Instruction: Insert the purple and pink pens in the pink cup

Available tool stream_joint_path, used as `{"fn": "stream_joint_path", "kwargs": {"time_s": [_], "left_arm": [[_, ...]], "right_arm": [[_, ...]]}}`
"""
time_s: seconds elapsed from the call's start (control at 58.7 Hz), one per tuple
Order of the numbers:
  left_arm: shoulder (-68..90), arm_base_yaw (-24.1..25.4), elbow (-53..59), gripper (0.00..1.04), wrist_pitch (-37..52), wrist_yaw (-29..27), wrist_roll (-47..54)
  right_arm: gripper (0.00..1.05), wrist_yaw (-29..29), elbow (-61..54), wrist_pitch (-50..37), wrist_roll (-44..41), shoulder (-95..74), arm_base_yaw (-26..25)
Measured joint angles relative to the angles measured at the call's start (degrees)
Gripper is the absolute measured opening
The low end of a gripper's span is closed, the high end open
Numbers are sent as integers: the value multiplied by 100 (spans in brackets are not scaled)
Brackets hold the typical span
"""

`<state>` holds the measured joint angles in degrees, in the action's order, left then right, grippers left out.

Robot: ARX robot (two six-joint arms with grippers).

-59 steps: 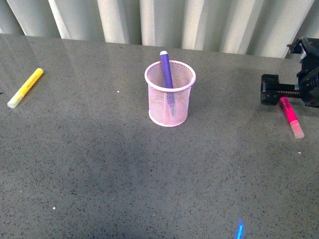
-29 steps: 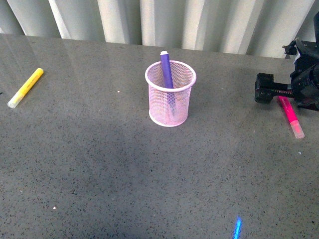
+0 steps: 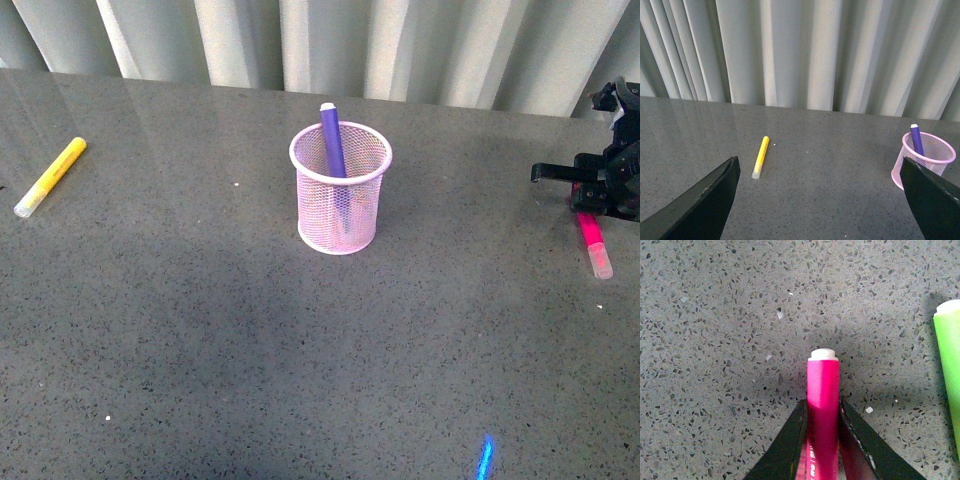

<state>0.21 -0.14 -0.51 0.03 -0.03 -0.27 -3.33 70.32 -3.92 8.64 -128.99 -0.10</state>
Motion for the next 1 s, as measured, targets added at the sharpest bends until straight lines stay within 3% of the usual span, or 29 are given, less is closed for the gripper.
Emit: {"fn": "stream_joint_path", "kwargs": {"time_s": [0.221, 0.596, 0.834, 1.005], "left_arm": [[0, 0, 0, 98, 0, 0, 0], [0, 0, 0, 98, 0, 0, 0], [0, 0, 0, 98, 0, 0, 0], [0, 0, 0, 98, 0, 0, 0]], "right_arm": [[12, 81, -426, -800, -273, 122, 48], [12, 439, -1327, -3333, -1443, 1032, 417], [12, 1062, -1711, -5560, -2603, 1182, 1351], [12, 1163, -1650, -6640, -2839, 997, 2002]]}}
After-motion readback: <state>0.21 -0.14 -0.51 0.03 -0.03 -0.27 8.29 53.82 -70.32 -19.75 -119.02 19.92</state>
